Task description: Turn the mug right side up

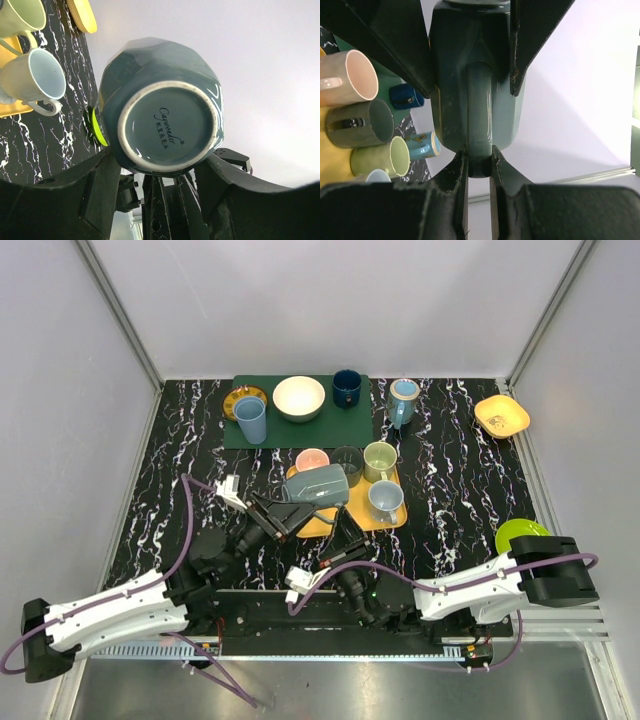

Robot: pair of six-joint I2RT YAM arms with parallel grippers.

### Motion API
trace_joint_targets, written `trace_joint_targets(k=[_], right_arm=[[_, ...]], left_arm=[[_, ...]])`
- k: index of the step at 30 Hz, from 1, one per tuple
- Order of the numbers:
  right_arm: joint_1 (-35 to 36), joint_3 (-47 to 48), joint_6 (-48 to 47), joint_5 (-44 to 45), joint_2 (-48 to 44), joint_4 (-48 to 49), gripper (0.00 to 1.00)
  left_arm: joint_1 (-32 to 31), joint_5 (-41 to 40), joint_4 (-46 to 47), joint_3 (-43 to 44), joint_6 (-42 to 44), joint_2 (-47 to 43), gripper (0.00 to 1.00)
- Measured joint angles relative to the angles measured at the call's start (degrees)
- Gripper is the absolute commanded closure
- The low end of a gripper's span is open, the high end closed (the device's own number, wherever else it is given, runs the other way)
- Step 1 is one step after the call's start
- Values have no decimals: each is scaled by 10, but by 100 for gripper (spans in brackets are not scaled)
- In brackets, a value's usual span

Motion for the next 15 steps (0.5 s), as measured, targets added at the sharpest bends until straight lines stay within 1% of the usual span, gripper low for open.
trace_joint_targets(k=[6, 12, 15], right_arm=[[3, 0, -12, 16, 0, 9, 100], [3, -4, -22, 22, 0, 18, 100], [4, -10, -26, 23, 0, 23, 100]], left_arm=[[16, 40, 15, 8, 8, 36, 46], [28, 73, 14, 24, 10, 63, 47], [35, 90, 16, 24, 10, 70, 64]])
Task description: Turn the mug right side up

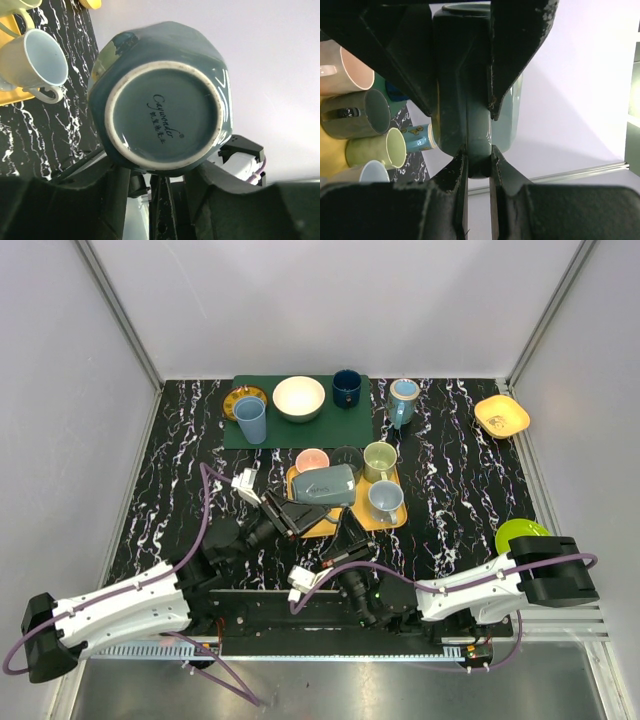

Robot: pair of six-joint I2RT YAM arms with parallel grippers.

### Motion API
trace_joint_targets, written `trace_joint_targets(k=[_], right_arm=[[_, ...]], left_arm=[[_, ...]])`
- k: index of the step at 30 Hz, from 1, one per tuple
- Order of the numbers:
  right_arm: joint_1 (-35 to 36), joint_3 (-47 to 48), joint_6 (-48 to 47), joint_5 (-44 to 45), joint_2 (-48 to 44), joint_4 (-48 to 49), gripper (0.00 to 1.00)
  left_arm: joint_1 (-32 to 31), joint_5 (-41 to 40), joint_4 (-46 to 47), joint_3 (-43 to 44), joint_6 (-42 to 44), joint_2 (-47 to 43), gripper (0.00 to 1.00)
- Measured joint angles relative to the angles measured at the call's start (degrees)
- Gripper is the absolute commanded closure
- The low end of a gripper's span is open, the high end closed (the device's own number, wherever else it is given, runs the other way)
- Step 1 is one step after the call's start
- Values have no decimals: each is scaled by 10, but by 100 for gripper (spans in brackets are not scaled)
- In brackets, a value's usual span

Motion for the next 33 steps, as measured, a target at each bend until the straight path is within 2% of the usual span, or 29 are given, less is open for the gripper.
trace_joint_targets(k=[1, 2, 5, 9, 15, 18, 22, 23, 26, 33], right_arm=[[0, -1, -1, 0, 0, 1, 100], [1, -2, -2, 1, 0, 2, 100], [3, -6, -12, -5, 0, 0, 100], [4, -7, -16, -10, -2, 3, 100], [4, -9, -18, -16, -3, 3, 100], [6, -10, -22, -25, -2, 3, 96], [9, -10, -24, -47, 3, 3, 79], [9, -10, -24, -51, 5, 3, 71], [10, -11, -22, -60, 9, 4, 61], [17, -13, -17, -62, 10, 12, 53]], left_arm=[[2, 6, 0, 0, 0, 1, 69], [2, 10, 2, 0, -5, 3, 79], [5, 23, 10, 8, -16, 5, 93], [9, 33, 8, 12, -15, 3, 100], [15, 44, 23, 3, -13, 1, 100], [15, 43, 62, -23, -10, -13, 100], [15, 40, 91, -55, 5, -43, 100], [15, 39, 97, -62, 8, -49, 100], [15, 36, 118, -78, 18, -59, 100], [18, 0, 167, -119, 31, -82, 100]])
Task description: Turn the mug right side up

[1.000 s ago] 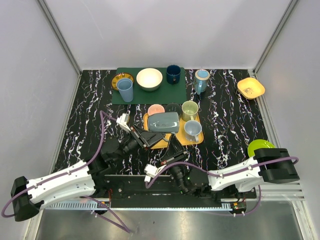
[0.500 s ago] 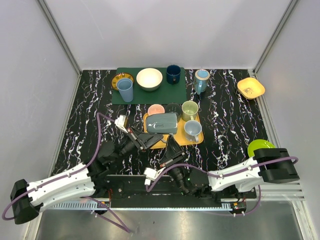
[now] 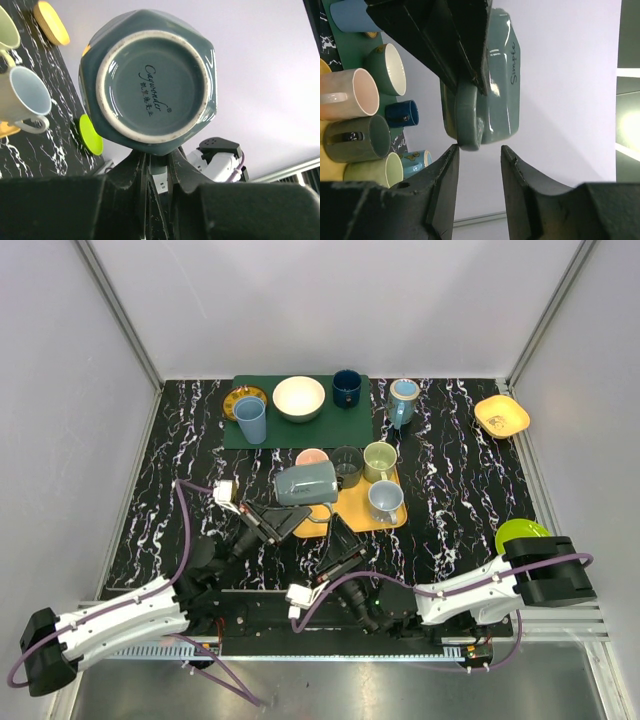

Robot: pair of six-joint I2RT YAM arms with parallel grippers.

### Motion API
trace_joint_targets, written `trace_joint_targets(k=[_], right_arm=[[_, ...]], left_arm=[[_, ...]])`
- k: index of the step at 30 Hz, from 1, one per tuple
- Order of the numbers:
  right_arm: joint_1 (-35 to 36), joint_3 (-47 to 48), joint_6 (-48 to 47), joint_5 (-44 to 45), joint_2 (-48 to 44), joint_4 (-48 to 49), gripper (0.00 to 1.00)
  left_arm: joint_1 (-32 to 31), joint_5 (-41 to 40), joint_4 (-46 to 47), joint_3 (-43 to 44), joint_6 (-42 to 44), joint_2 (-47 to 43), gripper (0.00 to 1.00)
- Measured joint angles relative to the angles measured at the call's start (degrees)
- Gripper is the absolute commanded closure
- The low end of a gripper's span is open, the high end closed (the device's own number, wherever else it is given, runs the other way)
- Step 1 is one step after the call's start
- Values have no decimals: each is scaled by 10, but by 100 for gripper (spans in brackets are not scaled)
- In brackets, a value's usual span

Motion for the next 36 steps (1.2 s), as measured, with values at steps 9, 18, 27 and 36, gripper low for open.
trace_joint_targets(k=[9, 18, 27, 36], right_arm=[[14, 3, -10, 8, 0, 35, 37], [25, 132, 196, 117, -89, -37, 27], [-176, 354, 1070, -126, -409, -676, 23], [-342, 376, 1353, -511, -262, -828, 22]], left_arm=[[12, -100, -11, -44, 44, -60, 100], [24, -142, -27, -40, 104, -102, 100], [27, -131, -26, -21, 141, -67, 100], [30, -87, -26, 38, 186, -23, 100]])
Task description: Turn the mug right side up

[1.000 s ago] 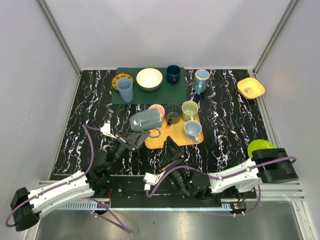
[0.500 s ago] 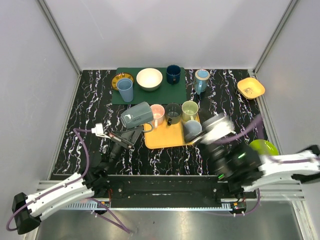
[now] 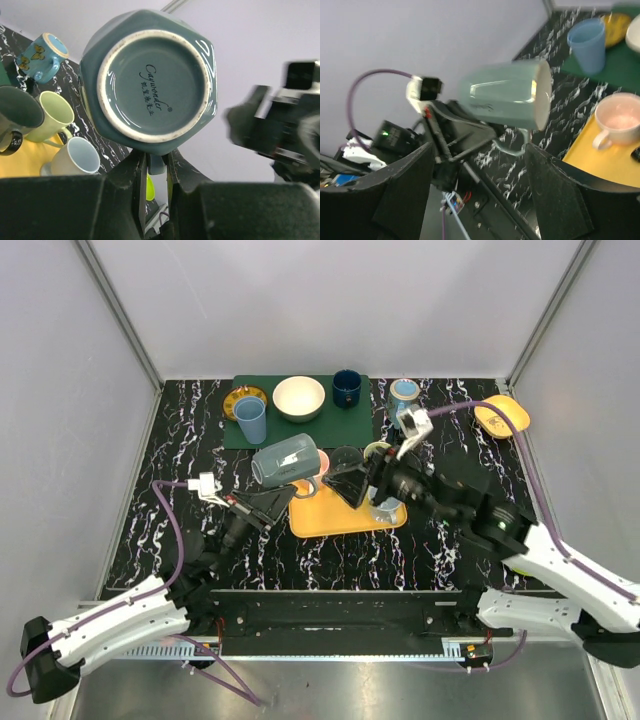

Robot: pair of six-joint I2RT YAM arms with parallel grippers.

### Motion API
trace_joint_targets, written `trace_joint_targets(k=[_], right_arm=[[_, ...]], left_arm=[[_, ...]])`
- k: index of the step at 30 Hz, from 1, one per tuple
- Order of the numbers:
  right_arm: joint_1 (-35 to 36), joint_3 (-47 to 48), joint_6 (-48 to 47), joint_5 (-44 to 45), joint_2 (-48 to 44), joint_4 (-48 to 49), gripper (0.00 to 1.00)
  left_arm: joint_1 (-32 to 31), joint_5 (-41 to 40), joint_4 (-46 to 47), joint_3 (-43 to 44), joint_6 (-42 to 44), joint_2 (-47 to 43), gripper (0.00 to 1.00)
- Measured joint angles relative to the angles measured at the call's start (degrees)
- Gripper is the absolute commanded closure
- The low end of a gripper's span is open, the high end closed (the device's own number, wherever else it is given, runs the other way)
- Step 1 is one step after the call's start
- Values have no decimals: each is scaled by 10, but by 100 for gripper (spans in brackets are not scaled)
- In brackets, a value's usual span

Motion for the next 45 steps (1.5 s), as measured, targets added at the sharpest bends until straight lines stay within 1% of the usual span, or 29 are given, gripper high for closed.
trace_joint_targets(k=[3, 5, 6, 7, 9, 10, 11, 12, 14, 15, 17, 19, 20, 21, 23, 24, 25, 27, 29, 33, 36, 40, 45], right_arm=[[-116, -8, 67, -137, 43, -5, 23], [-194, -9, 115, -212, 57, 21, 23], [-255, -14, 157, -273, 64, 60, 23], [-295, -20, 187, -307, 67, 93, 24], [-386, -44, 276, -378, 80, 192, 28], [-433, -65, 333, -419, 94, 270, 29], [-464, -92, 390, -448, 111, 359, 35], [-485, -119, 448, -470, 134, 445, 35], [-495, -177, 556, -514, 197, 612, 34], [-495, -208, 597, -535, 228, 666, 32], [-491, -263, 638, -567, 261, 712, 29], [-483, -309, 619, -600, 251, 694, 25], [-473, -313, 593, -609, 229, 655, 24], [-461, -313, 559, -613, 202, 619, 24], [-426, -302, 473, -616, 120, 529, 24], [-412, -292, 440, -622, 85, 504, 25], [-405, -281, 413, -627, 58, 491, 26], [-388, -269, 381, -632, 34, 487, 26], [-374, -264, 354, -632, 35, 480, 27], [-346, -264, 314, -626, 72, 417, 28], [-341, -265, 297, -622, 92, 378, 28], [-333, -266, 286, -621, 97, 369, 28], [-308, -264, 286, -613, 128, 386, 28]], left_arm=[[0, 13, 3, 14, 13, 7, 100], [1, 18, 5, 14, 17, 7, 100], [2, 19, 4, 14, 20, 7, 100], [2, 21, 3, 14, 22, 8, 100], [3, 22, 2, 14, 26, 7, 100], [4, 22, 2, 14, 27, 7, 100], [6, 24, 1, 14, 27, 6, 100], [8, 25, 1, 14, 27, 7, 100], [14, 29, 1, 14, 26, 7, 100], [19, 35, 2, 14, 23, 7, 100], [27, 44, 5, 14, 14, 10, 100], [35, 55, 6, 14, 3, 16, 100], [40, 62, 6, 14, -5, 20, 100], [44, 68, 9, 14, -12, 26, 100], [52, 80, 10, 16, -25, 40, 100], [56, 87, 14, 17, -32, 49, 100], [58, 92, 18, 18, -38, 57, 100], [62, 102, 31, 18, -51, 74, 100], [64, 112, 45, 18, -63, 92, 100], [64, 124, 57, 18, -78, 105, 100], [64, 129, 64, 18, -80, 105, 100], [64, 137, 72, 24, -83, 105, 100], [64, 150, 105, 25, -99, 113, 100]])
